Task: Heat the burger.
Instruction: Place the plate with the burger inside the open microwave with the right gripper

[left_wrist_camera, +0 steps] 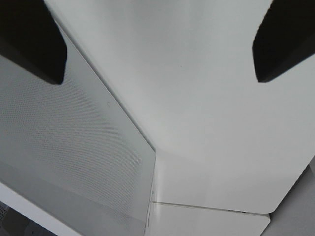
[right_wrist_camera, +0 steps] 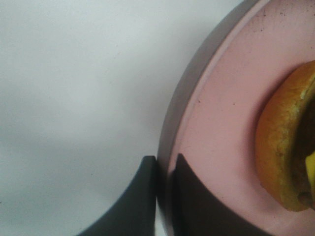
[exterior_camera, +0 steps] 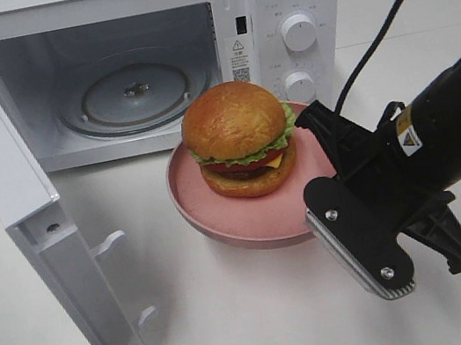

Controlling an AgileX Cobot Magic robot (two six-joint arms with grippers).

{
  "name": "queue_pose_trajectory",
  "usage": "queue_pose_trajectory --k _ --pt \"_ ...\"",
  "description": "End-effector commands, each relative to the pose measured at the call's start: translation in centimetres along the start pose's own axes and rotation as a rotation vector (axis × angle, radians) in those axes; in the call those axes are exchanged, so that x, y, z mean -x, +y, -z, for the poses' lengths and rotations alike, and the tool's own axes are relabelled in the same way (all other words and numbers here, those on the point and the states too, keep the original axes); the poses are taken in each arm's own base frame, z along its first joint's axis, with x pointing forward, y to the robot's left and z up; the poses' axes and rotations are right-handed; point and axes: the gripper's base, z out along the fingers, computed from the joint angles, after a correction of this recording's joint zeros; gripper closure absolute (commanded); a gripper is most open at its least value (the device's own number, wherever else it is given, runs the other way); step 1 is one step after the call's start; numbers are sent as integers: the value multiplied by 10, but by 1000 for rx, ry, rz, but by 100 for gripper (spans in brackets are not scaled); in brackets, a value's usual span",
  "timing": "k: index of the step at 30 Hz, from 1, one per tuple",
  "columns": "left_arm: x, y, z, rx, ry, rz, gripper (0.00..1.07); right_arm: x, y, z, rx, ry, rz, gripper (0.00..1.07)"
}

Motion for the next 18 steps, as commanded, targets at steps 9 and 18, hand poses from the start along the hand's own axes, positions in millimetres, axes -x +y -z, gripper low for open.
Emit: queue_pose_trajectory --k 9,18 --pt "0 0 1 5 -15 2 9 13 -44 -12 -101 -5 16 107" --pt "0 0 1 5 -15 2 9 14 -67 -20 -126 -6 12 107"
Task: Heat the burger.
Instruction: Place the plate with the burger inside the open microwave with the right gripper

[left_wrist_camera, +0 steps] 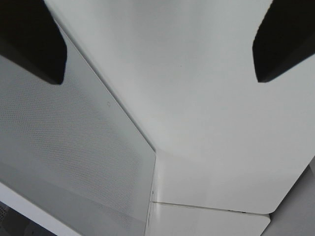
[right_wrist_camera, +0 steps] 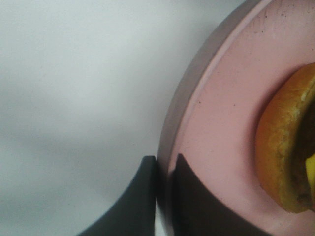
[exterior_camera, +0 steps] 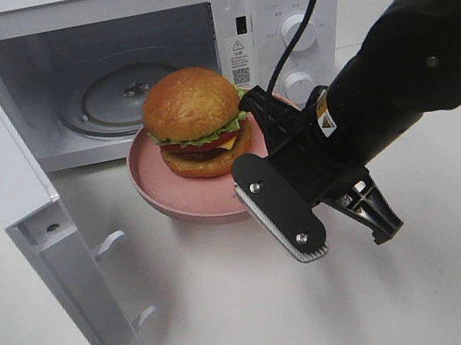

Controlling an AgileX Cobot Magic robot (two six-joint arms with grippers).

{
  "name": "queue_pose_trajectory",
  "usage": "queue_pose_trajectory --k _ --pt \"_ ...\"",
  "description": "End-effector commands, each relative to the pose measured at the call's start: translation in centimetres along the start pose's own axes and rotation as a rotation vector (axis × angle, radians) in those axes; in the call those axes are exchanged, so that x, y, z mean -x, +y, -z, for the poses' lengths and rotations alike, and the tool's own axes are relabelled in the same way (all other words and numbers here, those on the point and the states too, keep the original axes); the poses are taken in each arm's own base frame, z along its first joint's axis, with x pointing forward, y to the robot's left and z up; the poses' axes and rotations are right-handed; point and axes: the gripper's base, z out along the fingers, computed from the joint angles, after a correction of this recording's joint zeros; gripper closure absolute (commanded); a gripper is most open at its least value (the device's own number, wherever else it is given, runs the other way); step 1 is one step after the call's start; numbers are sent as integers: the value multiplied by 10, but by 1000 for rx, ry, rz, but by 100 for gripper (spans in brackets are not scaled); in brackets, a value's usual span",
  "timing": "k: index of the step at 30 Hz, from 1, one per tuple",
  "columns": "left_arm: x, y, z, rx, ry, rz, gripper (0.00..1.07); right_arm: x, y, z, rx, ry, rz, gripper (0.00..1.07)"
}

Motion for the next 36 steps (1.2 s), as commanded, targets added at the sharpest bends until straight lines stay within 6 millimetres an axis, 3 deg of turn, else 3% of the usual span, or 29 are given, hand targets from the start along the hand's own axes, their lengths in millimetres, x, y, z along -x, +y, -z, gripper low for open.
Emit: queue_pose_trajectory --k 1,8,15,36 --pt "0 0 1 5 -15 2 9 2 -23 2 -108 -11 -1 107" --pt "0 0 1 5 -15 2 9 3 -38 -4 -123 -12 -5 107" --pt "0 0 1 5 -15 2 9 24 -54 -13 -143 -43 41 107" --pt "0 0 1 5 -15 2 9 29 -85 -37 -162 -52 -39 107"
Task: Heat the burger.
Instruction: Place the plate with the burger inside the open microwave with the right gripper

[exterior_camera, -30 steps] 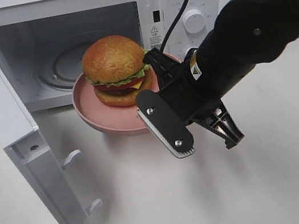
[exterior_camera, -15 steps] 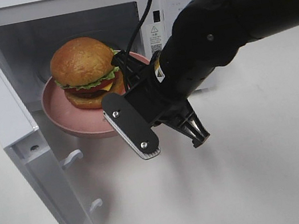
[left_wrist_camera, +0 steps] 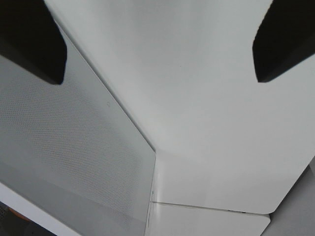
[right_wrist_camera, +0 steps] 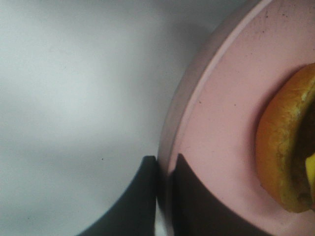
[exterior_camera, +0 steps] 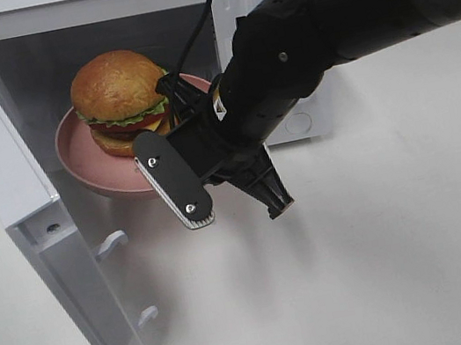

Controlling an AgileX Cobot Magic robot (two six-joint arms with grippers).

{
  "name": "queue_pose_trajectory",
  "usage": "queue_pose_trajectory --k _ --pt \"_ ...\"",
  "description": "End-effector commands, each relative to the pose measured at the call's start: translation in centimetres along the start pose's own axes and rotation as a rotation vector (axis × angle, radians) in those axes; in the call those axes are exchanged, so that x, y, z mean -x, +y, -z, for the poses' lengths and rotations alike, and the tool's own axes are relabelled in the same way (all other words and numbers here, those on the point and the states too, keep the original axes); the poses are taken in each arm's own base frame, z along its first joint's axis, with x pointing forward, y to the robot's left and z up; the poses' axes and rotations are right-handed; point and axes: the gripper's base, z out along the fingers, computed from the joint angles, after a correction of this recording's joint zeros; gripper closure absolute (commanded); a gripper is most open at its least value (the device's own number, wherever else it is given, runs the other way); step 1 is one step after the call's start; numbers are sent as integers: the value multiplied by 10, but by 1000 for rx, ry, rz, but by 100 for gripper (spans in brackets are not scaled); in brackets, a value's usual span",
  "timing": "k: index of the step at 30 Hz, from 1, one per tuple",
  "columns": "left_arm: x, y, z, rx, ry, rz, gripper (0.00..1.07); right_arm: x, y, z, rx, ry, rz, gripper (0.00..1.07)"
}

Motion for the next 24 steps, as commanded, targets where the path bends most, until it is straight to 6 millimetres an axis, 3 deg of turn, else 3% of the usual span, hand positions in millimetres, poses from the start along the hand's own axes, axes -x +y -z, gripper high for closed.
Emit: queue_pose_trajectory --k 1,24 --pt "0 0 1 5 -15 2 9 3 -17 3 -92 -17 -32 107" --pt "0 0 1 5 -15 2 9 -1 -55 -25 -93 57 -147 107"
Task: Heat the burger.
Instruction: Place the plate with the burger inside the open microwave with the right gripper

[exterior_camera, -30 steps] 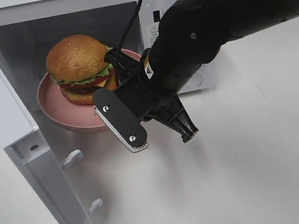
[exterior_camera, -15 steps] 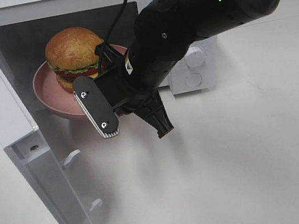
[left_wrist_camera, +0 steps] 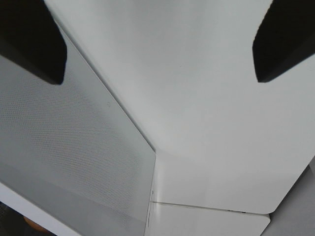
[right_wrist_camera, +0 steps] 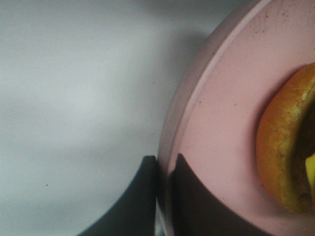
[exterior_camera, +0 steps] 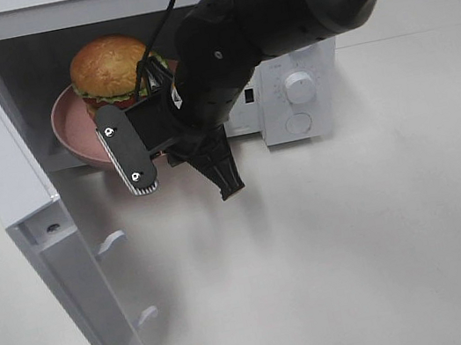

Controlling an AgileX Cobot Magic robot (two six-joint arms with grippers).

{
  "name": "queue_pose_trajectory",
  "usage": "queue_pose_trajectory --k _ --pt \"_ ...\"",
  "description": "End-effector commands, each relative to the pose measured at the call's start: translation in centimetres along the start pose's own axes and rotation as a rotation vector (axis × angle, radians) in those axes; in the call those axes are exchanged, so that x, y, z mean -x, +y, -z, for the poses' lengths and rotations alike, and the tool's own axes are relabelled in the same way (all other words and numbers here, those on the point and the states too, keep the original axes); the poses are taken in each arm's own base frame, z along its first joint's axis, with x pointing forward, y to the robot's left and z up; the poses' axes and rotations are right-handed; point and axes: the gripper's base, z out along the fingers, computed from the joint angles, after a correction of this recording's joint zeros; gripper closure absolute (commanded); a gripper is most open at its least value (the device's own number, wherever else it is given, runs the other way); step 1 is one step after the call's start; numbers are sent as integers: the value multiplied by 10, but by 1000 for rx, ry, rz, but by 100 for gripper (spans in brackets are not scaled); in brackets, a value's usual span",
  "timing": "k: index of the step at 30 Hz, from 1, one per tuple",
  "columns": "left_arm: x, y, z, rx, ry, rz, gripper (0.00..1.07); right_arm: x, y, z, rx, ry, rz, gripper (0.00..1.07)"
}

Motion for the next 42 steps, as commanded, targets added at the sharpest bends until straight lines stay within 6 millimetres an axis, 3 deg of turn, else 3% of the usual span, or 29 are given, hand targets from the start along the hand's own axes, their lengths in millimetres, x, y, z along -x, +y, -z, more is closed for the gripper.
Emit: queue_pose_trajectory --k 1,13,20,42 --pt "0 0 1 5 -15 2 9 2 -22 2 -75 3 -30 107" --pt "0 0 1 5 -15 2 9 7 -41 -16 -94 10 -47 107" --pt "0 0 1 5 -15 2 9 -1 -55 -26 -120 20 -92 107" --pt "0 0 1 5 -15 2 9 -10 -66 -46 -125 50 -102 107"
